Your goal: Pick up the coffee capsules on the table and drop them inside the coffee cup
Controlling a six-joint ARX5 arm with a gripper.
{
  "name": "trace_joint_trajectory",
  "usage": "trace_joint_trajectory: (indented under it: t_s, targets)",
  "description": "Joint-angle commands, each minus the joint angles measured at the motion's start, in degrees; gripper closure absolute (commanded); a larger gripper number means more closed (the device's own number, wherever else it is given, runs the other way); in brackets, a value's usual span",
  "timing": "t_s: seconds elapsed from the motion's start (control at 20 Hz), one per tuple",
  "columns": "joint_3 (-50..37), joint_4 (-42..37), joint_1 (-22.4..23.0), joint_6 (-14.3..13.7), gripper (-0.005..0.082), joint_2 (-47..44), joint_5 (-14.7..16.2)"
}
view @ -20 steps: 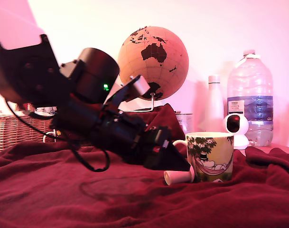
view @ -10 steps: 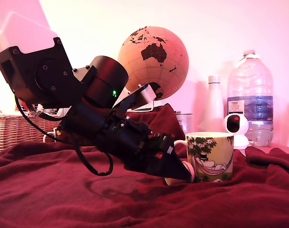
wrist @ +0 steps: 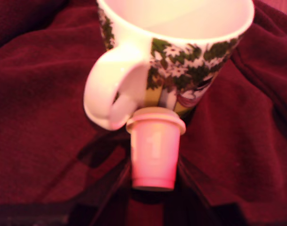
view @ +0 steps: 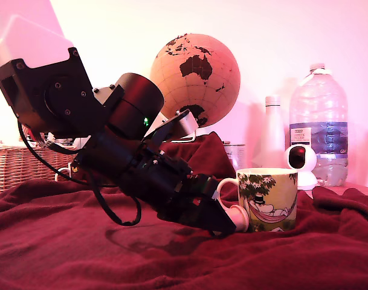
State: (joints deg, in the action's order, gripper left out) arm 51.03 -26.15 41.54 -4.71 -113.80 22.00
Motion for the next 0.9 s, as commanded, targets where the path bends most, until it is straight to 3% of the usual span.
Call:
trace_joint_trajectory:
  t_s: [0.0,0.4,0.85]
  targets:
    - [0.79,-0.81,0.2,-0.33,0.0609,-1.46,-0.07]
    - [1.51,1.18,0.2,0.13,0.0625,-0.66,0.0]
    - [1.51,14.67,0.2,-4.74,0.0625,7.52,0.02]
